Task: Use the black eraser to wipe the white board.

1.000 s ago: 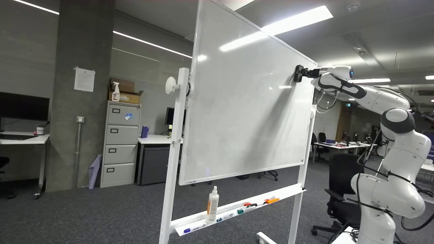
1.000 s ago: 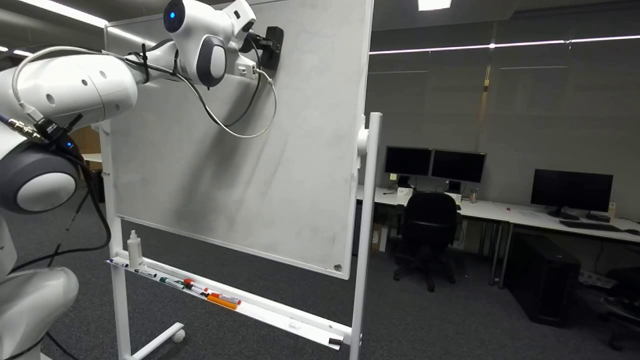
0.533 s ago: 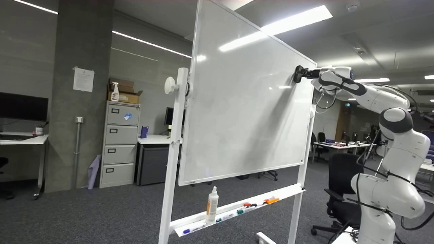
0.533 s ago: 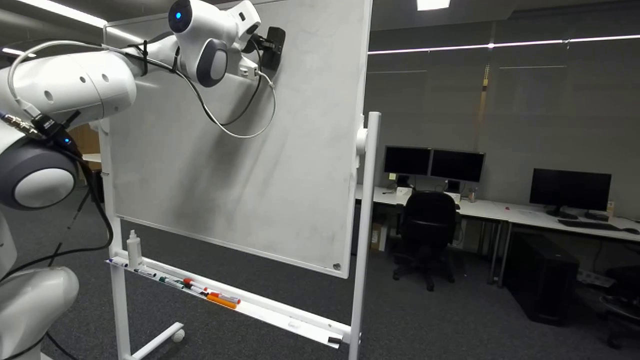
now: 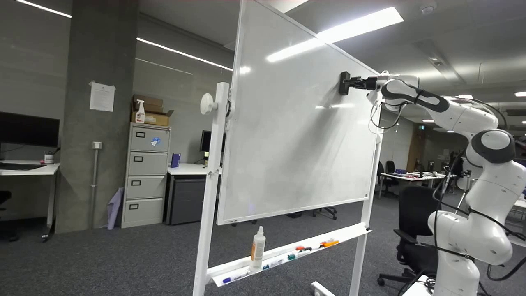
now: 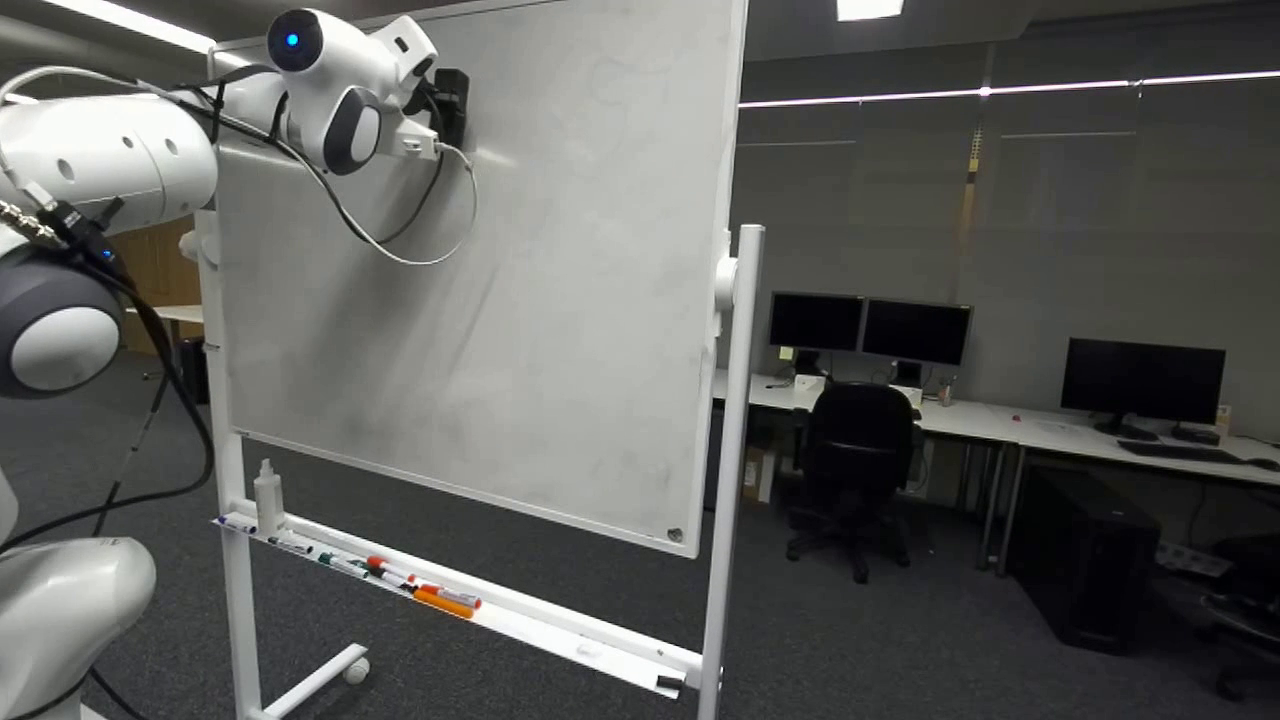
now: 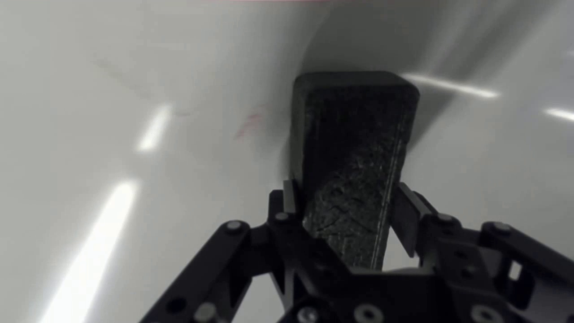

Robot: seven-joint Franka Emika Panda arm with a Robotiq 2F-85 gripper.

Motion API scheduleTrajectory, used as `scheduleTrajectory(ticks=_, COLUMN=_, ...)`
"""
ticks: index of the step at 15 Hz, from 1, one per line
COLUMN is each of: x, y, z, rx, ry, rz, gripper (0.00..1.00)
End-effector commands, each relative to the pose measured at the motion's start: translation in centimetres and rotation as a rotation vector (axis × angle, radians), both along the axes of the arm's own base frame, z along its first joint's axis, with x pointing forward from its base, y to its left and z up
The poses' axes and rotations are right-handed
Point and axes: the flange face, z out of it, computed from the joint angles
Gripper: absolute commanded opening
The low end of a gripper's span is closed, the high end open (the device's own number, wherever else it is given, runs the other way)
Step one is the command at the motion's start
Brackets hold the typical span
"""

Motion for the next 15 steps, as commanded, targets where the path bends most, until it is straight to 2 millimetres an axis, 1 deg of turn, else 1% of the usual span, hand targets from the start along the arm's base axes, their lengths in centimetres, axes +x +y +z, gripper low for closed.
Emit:
scheduleTrajectory(ticks=1, x=-0.7, y=6.5, z=-3.9, rx=-0.059, ry=-0.041, rz=0.083, gripper=0.30)
scheduleTrajectory(ticks=3, x=-0.7, y=9.3, z=-6.0, rx=-0.065, ry=-0.083, rz=0.089, gripper=0.30)
scheduleTrajectory(ticks=4, x=-0.6, y=10.2, z=-6.9, rx=-0.066, ry=-0.106, rz=0.083, gripper=0.30)
scheduleTrajectory(ticks=5, x=-0.4, y=10.6, z=-7.5, rx=-0.061, ry=-0.138, rz=0.065, gripper=0.30)
scheduleTrajectory(ticks=7, x=-0.1, y=10.0, z=-8.4, rx=-0.037, ry=-0.194, rz=0.014, gripper=0.30)
scheduleTrajectory(ticks=9, x=0.1, y=7.5, z=-8.6, rx=-0.005, ry=-0.224, rz=-0.055, gripper=0.30)
scheduleTrajectory(ticks=11, x=0.0, y=3.8, z=-8.2, rx=0.033, ry=-0.238, rz=-0.135, gripper=0.30)
scheduleTrajectory(ticks=13, x=-0.5, y=-0.6, z=-7.6, rx=0.074, ry=-0.247, rz=-0.223, gripper=0.30)
scheduleTrajectory(ticks=15, x=-1.2, y=-5.5, z=-7.1, rx=0.129, ry=-0.249, rz=-0.315, gripper=0.30)
